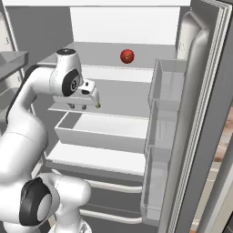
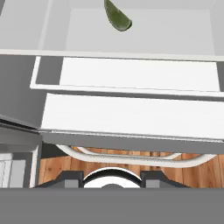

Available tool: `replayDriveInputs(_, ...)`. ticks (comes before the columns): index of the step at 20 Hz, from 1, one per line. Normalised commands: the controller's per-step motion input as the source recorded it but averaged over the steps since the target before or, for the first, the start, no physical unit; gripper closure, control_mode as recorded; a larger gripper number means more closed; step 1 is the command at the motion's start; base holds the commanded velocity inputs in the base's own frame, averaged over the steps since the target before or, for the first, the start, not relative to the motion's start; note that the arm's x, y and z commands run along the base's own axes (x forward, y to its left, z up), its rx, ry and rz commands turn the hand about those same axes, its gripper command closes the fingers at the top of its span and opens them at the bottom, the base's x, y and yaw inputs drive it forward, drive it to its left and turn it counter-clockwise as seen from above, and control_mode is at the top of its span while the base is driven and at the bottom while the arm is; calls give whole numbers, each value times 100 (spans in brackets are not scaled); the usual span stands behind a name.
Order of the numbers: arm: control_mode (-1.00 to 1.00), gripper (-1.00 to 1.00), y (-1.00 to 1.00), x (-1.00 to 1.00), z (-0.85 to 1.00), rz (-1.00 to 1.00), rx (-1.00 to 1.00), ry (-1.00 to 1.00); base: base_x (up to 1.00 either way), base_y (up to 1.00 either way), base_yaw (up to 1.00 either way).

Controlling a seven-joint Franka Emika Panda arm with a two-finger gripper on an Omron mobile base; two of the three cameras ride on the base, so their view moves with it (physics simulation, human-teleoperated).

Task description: Grab the lemon wedge and onion from the fridge, place them in the blender, close the lid, and turn on the blender to create a marinade.

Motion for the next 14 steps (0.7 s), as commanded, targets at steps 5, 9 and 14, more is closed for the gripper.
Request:
replayDriveInputs(5,-100,-100,0,-1,0,0,0,0,0,0,0)
replayDriveInputs(9,-100,-100,12,0,4,-1,-1,-5,0,0,0)
replayDriveInputs(14,-100,-100,-16,-6,51,-9,1,-29,0,0,0)
